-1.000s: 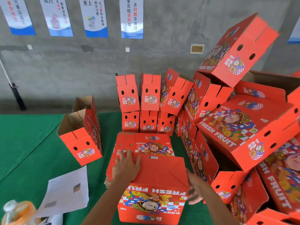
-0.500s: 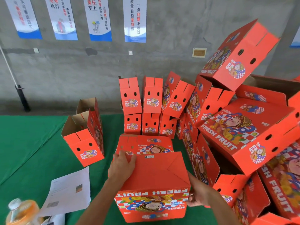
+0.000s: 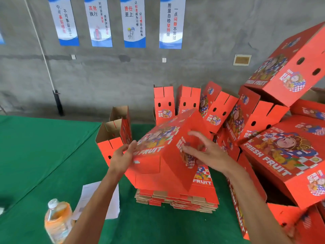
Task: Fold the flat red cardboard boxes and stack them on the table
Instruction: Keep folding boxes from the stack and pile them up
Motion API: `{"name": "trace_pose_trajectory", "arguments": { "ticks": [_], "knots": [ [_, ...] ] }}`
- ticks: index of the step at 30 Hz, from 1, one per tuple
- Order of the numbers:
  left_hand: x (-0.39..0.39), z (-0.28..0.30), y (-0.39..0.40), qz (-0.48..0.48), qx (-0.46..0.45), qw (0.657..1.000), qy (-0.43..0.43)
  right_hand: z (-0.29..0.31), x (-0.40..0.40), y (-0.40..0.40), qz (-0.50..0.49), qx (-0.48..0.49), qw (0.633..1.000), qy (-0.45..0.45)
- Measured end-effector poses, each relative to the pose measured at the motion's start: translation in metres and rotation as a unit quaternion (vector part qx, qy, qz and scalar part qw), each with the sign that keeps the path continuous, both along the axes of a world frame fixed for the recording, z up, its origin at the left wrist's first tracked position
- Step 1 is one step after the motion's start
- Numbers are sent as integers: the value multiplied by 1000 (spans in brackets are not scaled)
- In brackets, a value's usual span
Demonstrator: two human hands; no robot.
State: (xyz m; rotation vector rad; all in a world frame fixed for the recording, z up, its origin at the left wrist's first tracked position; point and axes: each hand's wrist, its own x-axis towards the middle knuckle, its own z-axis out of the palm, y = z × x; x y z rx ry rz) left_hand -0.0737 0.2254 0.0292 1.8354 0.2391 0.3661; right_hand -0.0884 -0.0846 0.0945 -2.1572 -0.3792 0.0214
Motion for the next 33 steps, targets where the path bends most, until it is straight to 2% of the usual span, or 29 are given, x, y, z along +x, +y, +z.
{"name": "trace_pose_trajectory", "arguments": {
  "ticks": [3, 6, 9, 12, 18, 21, 24, 27, 33],
  "knots": [
    [-11, -10, 12, -62, -81, 993, 63, -30, 0, 46, 62, -103, 992, -40],
    [-17, -25, 18, -81, -48, 994, 53, -78, 2, 102, 91, -208, 966, -125],
    [-19, -43, 35, -71, -52, 995, 35, -120, 0, 144, 109, -235, 949, -179],
    [-25, -67, 61, -38, -84, 995, 50, -155, -4, 178, 123, -239, 948, -172],
    [-32, -126, 108, -63, -198, 975, 81, -208, -15, 239, 123, -279, 939, -156],
    [-30, -147, 122, -35, -232, 970, 60, -222, -12, 262, 112, -288, 938, -159],
    [-19, -150, 130, 2, -214, 976, 36, -228, 0, 282, 84, -295, 937, -168],
    [2, -151, 137, -3, -199, 980, 13, -237, 13, 300, 76, -320, 932, -155],
    [56, -172, 151, -7, -165, 986, 35, -258, 54, 314, 57, -338, 933, -107]
  ]
}}
